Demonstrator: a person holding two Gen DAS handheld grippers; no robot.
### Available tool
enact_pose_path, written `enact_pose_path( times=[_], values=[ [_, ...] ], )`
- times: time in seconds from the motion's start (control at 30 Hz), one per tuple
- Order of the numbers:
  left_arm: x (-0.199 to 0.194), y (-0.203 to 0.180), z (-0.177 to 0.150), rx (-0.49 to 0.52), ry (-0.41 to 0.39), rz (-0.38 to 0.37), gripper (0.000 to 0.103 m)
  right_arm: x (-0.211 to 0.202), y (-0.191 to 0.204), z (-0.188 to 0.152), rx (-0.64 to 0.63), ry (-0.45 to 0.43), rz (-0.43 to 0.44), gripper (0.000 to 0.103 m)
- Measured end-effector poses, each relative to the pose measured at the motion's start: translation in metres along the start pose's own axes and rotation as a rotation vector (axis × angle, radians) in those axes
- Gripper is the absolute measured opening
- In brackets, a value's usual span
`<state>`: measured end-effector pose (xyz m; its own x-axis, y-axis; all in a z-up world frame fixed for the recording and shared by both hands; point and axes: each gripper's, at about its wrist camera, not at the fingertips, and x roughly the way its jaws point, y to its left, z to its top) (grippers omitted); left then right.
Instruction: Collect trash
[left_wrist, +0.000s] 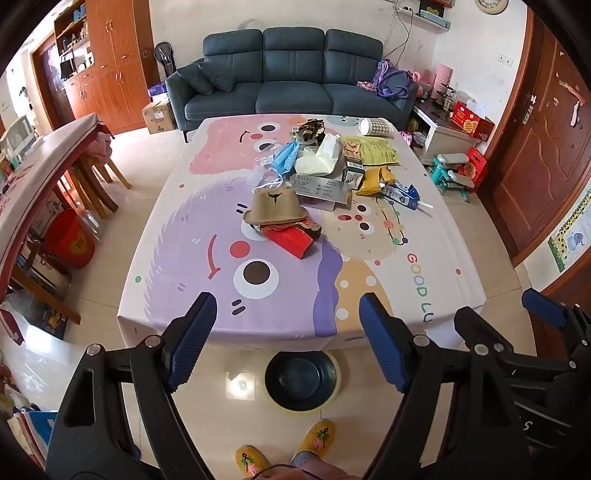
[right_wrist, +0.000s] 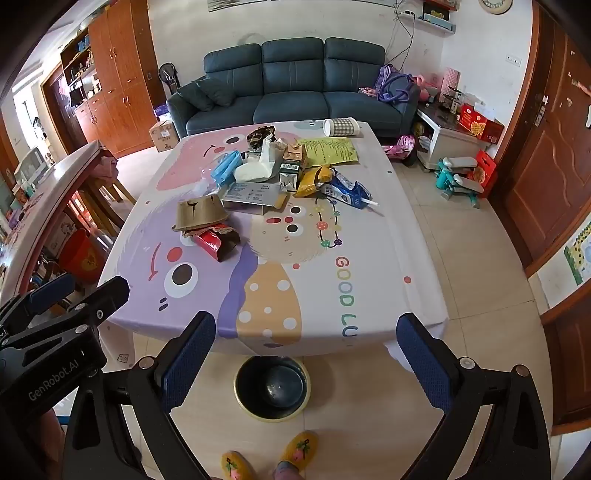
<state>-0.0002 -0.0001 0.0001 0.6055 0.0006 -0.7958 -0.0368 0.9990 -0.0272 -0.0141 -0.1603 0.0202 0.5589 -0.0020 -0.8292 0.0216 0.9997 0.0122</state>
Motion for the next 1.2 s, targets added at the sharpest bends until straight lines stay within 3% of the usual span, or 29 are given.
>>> enact_pose_path(
  times=[0.53, 1.2],
  values=[
    [-0.003, -0.005, -0.004, -0.002, 0.007, -0.014, 0.07, 0.0, -0.004, -0.001, -0.001, 0.002, 0.003, 0.1],
    [-0.001, -0.007, -0.012, -0.009, 0.025, -0.007, 0.07, 0.003, -0.006, -0.003, 0.002, 0.005, 0.011, 0.1]
  ],
)
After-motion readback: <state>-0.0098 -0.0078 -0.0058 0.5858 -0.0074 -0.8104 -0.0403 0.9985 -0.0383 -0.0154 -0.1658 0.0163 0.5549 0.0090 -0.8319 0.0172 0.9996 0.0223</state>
